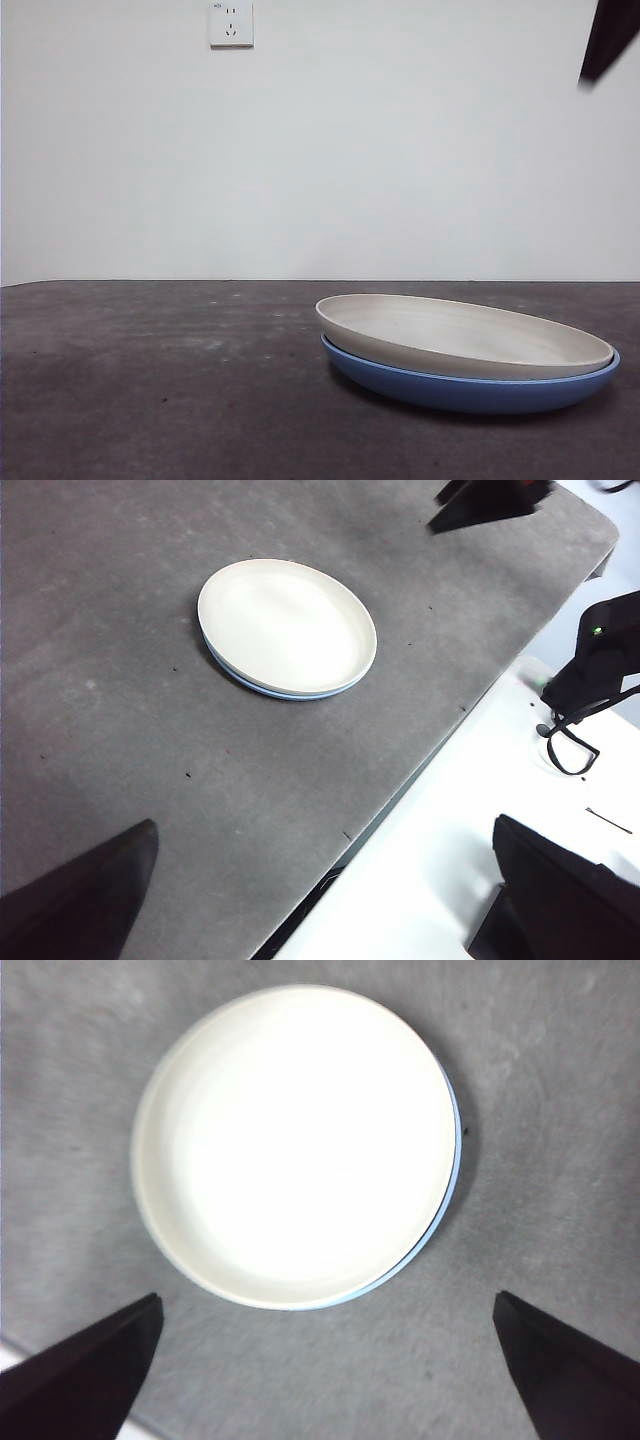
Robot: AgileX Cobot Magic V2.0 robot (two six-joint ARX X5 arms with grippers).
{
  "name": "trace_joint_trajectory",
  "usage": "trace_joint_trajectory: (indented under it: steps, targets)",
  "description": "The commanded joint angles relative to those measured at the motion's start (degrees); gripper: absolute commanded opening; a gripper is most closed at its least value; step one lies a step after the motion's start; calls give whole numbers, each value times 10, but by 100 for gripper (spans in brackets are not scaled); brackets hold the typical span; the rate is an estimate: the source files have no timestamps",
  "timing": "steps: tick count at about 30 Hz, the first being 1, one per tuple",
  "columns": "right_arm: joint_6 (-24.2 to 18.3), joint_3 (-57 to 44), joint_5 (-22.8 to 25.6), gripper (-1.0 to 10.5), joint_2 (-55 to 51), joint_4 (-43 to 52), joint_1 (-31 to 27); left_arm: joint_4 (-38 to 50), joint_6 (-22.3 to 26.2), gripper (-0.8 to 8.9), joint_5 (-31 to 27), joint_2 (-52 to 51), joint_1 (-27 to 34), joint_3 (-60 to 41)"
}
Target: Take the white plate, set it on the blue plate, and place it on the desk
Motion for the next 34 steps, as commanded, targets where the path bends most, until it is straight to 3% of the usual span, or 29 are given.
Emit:
trace_joint_trajectory:
  steps: [1,6,17,24,34]
  targets:
    - [-3,-10,-2,624,43,42,-7,20,-18,583,-2,-20,-2,-21]
    - [-5,-12,-37,624,127,99,-35,49,-48,583,-2,-47,-2,-58]
    - [-22,-12,-88,624,276,195,-67,67,-59,583,-2,-49,-2,-63]
    - [-24,-12,-92,621,329,224,-68,69,-59,583,-2,-49,-2,-63]
    - [-28,-12,-120,469,370,239,-68,68,-63,583,-2,-49,-2,-63]
